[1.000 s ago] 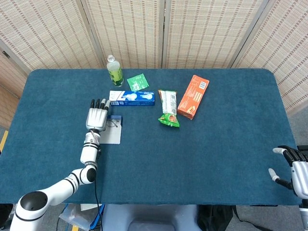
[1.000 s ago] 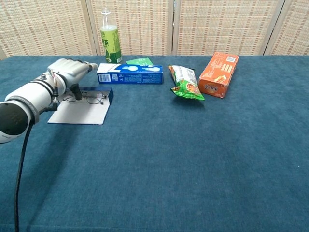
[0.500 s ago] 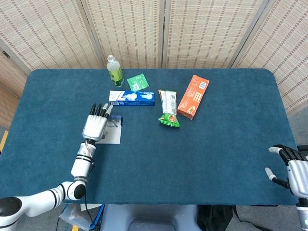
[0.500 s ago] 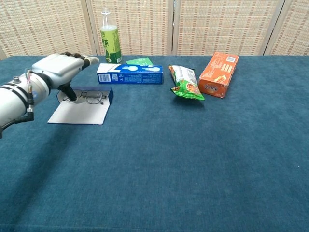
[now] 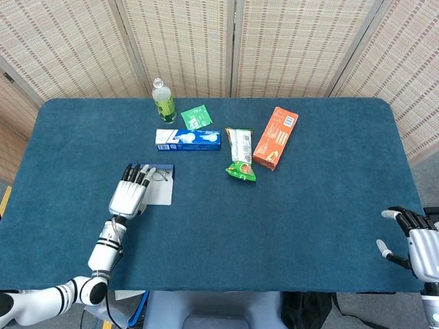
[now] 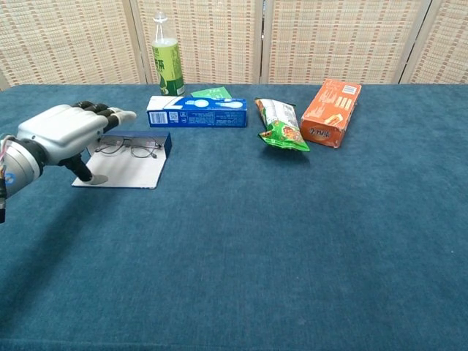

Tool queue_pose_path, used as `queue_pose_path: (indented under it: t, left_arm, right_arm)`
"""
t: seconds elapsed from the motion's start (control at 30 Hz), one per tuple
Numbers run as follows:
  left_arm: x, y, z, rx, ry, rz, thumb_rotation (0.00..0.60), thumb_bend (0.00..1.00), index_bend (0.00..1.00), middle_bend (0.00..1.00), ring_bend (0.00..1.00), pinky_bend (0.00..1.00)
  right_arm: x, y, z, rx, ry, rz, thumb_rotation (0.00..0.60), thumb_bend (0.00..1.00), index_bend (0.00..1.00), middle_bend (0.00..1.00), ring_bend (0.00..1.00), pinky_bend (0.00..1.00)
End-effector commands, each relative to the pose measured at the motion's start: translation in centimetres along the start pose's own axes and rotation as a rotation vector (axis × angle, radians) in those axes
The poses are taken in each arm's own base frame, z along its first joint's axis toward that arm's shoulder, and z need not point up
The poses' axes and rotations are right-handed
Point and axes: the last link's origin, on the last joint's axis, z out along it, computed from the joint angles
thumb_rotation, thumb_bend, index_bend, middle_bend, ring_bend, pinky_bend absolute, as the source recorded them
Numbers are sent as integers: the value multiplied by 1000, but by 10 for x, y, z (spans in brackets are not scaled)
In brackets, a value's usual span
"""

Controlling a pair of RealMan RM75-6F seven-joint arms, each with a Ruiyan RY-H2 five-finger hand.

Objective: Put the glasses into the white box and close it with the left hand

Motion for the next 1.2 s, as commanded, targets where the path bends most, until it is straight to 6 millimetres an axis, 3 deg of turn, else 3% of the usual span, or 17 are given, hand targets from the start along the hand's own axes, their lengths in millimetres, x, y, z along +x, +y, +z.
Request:
queue_pose_path:
  t: [0.03,0.57,1.2]
  left_arm:
    - [-2,0,-2,-2,-6,1,600,204,0,0,0,0]
    - [-18,-4,6,34,-57,20,600,204,0,0,0,0]
    - [-25,-9,13,65,-75,20,600,204,0,0,0,0]
  right_arm:
    - [0,-1,0,2,-1,0,600,256,286,247,227,231]
    - [-1,0,0,-3,-5,-1,600,256,286,248,227,231]
    - [0,0,-1,-6,-1,-1,600,256,286,248,227,230]
